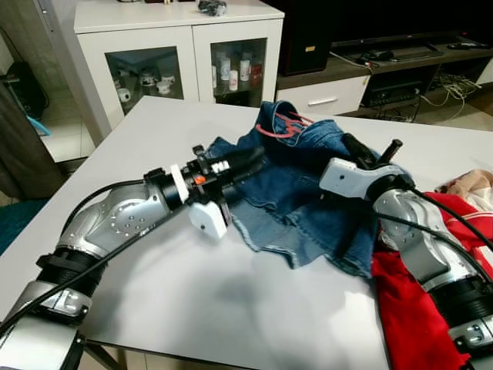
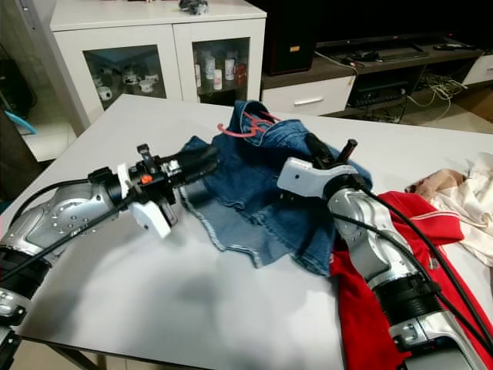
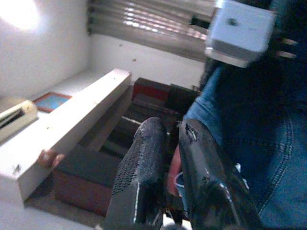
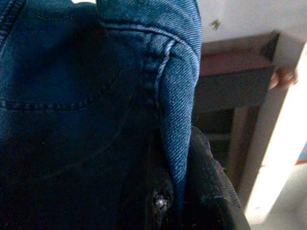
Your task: Hang hanger
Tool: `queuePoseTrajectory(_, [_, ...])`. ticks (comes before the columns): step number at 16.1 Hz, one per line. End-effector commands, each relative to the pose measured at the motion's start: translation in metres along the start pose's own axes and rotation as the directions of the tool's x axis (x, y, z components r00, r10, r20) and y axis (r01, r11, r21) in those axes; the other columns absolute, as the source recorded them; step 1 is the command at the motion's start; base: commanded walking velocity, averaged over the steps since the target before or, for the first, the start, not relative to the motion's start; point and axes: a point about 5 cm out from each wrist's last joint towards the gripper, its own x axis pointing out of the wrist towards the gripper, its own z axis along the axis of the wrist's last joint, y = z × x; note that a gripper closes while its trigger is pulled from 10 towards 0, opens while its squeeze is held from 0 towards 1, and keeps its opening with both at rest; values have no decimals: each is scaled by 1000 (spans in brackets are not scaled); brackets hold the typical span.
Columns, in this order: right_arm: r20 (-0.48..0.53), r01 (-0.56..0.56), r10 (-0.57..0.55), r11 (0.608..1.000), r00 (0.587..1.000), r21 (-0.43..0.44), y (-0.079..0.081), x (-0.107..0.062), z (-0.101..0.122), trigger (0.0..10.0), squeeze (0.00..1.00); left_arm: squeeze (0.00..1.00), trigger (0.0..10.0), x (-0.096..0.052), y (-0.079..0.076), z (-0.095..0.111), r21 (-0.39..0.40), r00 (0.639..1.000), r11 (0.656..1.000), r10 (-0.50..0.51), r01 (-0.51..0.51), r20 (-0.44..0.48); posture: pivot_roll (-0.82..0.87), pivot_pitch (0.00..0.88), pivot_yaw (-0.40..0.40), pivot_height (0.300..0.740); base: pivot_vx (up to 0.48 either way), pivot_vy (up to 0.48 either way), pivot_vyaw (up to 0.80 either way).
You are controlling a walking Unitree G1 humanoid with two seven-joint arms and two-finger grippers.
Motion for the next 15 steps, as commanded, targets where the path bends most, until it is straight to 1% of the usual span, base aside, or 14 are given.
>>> queuePoseTrajectory(1, [41, 53, -51, 998, 998, -38, -9, 1, 9, 10000, 0, 0, 10000, 5, 10, 0, 14, 1000, 1000, 20, -20, 13, 61, 28, 5, 740, 0, 0, 0])
queuePoseTrajectory(2, [40, 51, -49, 998, 998, -40, -6, 1, 10, 10000, 0, 0, 10000, 5, 12, 1, 35, 1000, 999, 24, -25, 20, 60, 28, 6, 740, 0, 0, 0])
queuePoseTrajectory(4, [38, 44, -42, 998, 998, -51, -1, 0, 12, 10000, 0, 0, 10000, 6, 16, 1, 47, 999, 999, 26, -27, 21, 61, 26, 8, 740, 0, 0, 0])
queuePoseTrajectory(5, [42, 48, -46, 998, 998, -50, -1, 0, 13, 10000, 0, 0, 10000, 6, 15, 0, 50, 1000, 999, 12, -13, 20, 61, 26, 8, 740, 0, 0, 0])
queuePoseTrajectory(7, [50, 79, -77, 996, 996, -30, -7, 3, 19, 10000, 0, 0, 10000, 5, 10, -2, 34, 999, 999, -36, 35, 11, 61, 21, 14, 740, 0, 0, 0])
queuePoseTrajectory(8, [51, 100, -99, 995, 994, -29, -13, 4, 20, 10000, 0, 0, 10000, 5, 6, -4, 29, 998, 998, -58, 57, 6, 59, 19, 17, 740, 0, 0, 0])
queuePoseTrajectory(10, [59, 117, -115, 993, 992, -33, -18, 4, 22, 10000, 0, 0, 10000, 5, 5, -4, 24, 998, 998, -64, 64, 2, 56, 17, 18, 740, 0, 0, 0])
queuePoseTrajectory(11, [75, 125, -121, 991, 990, -42, -21, 3, 25, 10000, 0, 0, 10000, 6, 4, -4, 23, 998, 998, -63, 63, 1, 56, 16, 19, 740, 0, 0, 0])
queuePoseTrajectory(12, [89, 123, -118, 991, 989, -52, -21, 2, 27, 10000, 0, 0, 10000, 9, 5, -3, 23, 999, 998, -53, 53, 3, 56, 14, 19, 740, 0, 0, 0])
queuePoseTrajectory(15, [128, 110, -102, 992, 986, -57, -15, 0, 37, 10000, 0, 0, 10000, 15, 8, -2, 23, 1000, 1000, -16, 16, 1, 56, 12, 20, 740, 0, 0, 0])
